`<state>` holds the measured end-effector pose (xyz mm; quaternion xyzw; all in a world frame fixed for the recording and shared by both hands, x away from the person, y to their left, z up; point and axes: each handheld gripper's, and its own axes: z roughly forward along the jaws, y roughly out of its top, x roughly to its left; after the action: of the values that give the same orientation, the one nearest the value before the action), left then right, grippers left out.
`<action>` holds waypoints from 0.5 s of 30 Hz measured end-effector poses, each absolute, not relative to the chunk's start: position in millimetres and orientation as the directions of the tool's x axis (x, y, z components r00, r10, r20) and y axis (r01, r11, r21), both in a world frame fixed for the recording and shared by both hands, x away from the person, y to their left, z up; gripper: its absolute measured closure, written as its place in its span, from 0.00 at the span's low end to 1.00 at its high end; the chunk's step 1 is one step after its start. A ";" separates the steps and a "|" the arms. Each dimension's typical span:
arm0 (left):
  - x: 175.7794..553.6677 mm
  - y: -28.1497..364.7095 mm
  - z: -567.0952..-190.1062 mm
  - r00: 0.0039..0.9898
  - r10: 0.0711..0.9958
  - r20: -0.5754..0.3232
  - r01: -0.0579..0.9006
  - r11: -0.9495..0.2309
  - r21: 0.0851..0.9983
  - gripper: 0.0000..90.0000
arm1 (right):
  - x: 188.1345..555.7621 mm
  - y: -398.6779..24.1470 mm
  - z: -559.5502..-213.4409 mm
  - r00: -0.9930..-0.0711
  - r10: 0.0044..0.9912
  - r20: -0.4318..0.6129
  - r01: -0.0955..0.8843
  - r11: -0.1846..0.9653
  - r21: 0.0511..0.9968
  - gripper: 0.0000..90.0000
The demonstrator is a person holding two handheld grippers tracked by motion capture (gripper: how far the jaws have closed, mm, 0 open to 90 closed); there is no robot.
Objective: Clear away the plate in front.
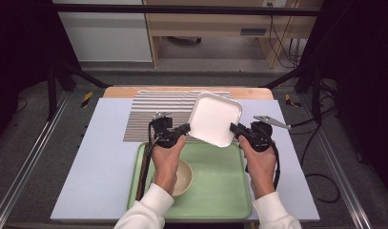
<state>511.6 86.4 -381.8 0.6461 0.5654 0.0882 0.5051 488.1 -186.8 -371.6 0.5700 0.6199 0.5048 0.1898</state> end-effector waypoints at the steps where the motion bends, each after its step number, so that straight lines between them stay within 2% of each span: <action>1: 511.5 86.2 -382.3 0.350 0.821 -0.452 0.644 0.139 0.752 0.96 | 488.5 -187.1 -371.2 -0.274 0.901 0.336 0.516 -0.157 0.842 0.83; 9: 505.9 79.2 -386.3 0.376 0.826 -0.420 0.651 0.087 0.754 0.96 | 494.8 -189.0 -365.8 -0.251 0.915 0.316 0.520 -0.149 0.841 0.95; 15: 502.3 76.9 -386.6 0.393 0.818 -0.420 0.651 0.075 0.755 0.95 | 497.4 -189.9 -360.5 -0.213 0.927 0.307 0.548 -0.147 0.823 0.98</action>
<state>502.3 76.9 -386.6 0.6747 0.5445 0.0852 0.4910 497.4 -189.9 -360.5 0.5938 0.6212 0.4699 0.2019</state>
